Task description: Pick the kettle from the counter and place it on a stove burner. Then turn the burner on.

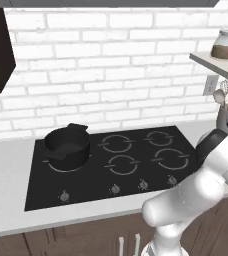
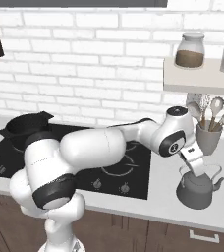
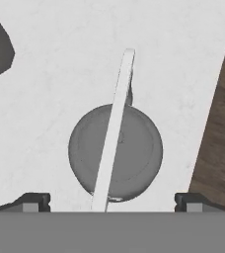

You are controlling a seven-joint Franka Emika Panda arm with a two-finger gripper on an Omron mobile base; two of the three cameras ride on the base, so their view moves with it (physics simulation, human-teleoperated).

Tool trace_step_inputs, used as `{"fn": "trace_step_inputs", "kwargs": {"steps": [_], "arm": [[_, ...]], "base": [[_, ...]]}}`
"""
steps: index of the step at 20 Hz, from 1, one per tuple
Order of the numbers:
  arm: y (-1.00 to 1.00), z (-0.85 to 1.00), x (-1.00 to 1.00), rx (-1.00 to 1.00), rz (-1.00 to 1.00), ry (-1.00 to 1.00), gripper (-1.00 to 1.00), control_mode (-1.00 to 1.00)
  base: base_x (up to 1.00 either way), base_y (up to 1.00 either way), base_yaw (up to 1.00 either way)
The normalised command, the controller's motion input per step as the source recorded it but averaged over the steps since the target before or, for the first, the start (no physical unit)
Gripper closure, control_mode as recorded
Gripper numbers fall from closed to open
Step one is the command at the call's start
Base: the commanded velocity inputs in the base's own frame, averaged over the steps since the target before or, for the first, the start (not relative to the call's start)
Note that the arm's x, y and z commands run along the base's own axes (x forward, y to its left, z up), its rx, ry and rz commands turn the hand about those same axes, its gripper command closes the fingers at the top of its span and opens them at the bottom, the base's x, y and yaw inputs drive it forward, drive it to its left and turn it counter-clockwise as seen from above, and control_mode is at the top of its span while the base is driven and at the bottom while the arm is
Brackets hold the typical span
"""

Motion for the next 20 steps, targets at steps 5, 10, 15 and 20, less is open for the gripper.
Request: {"fn": "trace_step_inputs", "kwargs": {"steps": [5, 10, 15, 20], "arm": [[-0.08, -0.35, 0.35, 0.0, 0.0, 0.13, -1.0, -1.0], [-0.2, -0.28, 0.21, 0.0, 0.0, 0.07, -1.0, -1.0], [-0.09, -0.03, 0.0, 0.0, 0.01, 0.01, 1.0, -1.0], [0.0, 0.0, 0.0, 0.0, 0.0, 0.0, 1.0, -1.0]], "base": [[0.0, 0.0, 0.0], [0.0, 0.0, 0.0], [0.0, 0.0, 0.0], [0.0, 0.0, 0.0]]}}
